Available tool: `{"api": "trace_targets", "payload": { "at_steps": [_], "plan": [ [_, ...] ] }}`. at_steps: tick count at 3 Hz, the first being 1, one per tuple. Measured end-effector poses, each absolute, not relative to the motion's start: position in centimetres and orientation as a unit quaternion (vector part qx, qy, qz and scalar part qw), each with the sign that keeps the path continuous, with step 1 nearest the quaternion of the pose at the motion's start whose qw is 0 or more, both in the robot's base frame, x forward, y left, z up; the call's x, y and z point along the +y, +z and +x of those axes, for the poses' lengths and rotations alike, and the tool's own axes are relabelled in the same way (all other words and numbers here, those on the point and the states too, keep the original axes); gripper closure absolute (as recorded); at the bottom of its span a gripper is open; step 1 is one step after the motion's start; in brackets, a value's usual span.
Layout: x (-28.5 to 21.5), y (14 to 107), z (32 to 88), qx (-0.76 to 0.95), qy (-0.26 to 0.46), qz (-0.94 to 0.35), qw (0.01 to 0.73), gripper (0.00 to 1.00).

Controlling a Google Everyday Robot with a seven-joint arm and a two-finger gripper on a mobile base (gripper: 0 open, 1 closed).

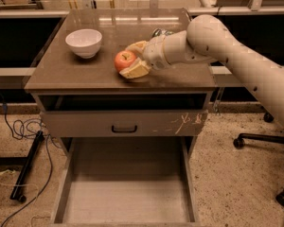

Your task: Pick apple from middle drawer and place on counter

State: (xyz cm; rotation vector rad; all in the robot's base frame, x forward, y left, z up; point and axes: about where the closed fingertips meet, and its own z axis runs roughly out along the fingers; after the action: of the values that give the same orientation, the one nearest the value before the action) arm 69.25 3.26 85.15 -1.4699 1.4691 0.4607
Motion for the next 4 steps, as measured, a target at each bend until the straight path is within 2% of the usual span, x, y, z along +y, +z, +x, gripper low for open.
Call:
{"api": "trace_targets", "payload": {
  "at_steps": [3,4],
  "plan": [
    [3.28,85.15,69.24,0.603,0.189,-0.604,0.485,0.11],
    [3.28,85.14,69.24,0.603,0.189,-0.604,0.485,0.00]
  ]
}}
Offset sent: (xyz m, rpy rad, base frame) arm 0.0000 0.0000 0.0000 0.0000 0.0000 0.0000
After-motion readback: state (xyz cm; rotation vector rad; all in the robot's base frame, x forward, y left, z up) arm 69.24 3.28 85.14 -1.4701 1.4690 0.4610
